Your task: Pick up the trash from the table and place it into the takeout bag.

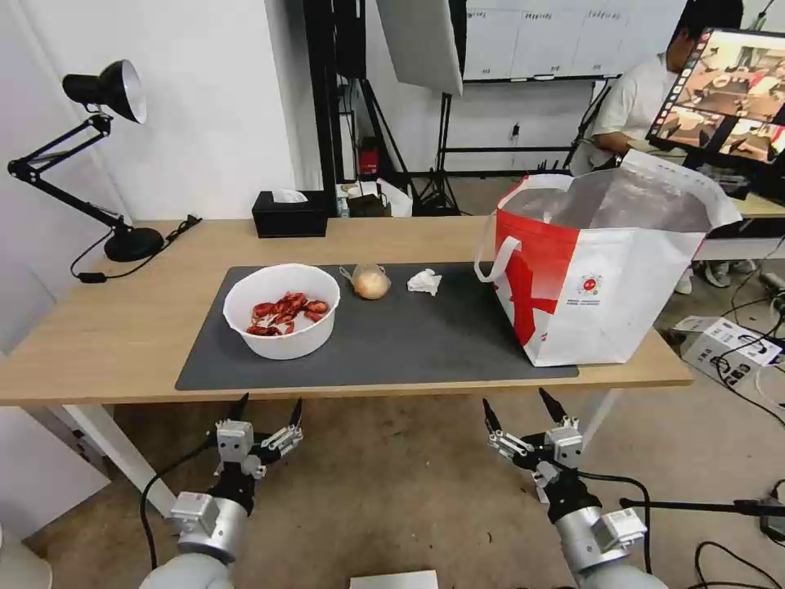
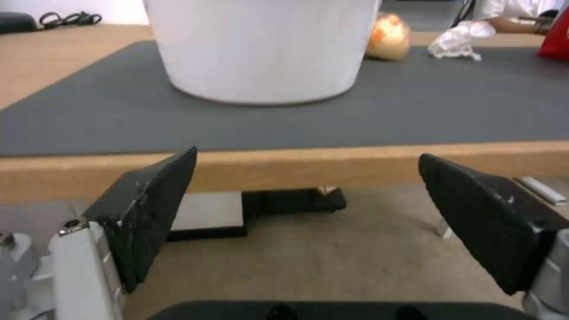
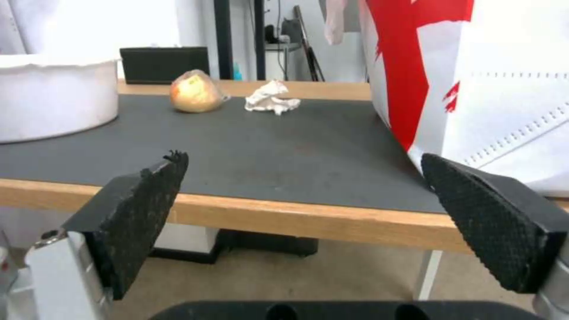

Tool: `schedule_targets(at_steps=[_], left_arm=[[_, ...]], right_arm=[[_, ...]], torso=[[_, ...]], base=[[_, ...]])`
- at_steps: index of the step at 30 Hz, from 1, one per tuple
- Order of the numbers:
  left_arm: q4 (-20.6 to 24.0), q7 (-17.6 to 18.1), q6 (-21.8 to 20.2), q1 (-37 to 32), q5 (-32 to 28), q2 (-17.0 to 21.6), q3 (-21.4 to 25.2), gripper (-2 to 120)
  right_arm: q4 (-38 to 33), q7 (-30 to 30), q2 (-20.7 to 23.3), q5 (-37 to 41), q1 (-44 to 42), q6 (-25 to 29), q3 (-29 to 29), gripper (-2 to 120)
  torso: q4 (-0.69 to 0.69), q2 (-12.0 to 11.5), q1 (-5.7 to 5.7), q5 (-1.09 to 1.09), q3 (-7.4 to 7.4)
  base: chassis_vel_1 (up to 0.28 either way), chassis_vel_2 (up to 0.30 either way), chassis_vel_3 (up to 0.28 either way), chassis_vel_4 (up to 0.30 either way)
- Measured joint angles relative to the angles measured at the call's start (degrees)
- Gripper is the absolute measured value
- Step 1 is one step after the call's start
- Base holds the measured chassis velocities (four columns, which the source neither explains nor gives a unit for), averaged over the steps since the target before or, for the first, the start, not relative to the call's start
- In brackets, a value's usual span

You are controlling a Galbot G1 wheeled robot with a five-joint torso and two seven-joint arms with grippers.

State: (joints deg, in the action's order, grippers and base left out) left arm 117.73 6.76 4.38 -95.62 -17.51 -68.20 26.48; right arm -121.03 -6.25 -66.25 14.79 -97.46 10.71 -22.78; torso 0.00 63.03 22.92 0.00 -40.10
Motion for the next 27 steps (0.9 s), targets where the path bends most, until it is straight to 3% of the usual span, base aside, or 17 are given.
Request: schedule_targets(at_steps=[27], left_arm=[[-0.79,-0.23,0.02,0.07,-1.39,0.44,-1.03,100]], right_arm=[[1.32,-0.31,-0.64,-1.23,-0.18,0.14,0.34,100]], torso=[[0.0,-0.01,0.0,0.0,0.0]], base=[[0.0,0.0,0.0,0.0]])
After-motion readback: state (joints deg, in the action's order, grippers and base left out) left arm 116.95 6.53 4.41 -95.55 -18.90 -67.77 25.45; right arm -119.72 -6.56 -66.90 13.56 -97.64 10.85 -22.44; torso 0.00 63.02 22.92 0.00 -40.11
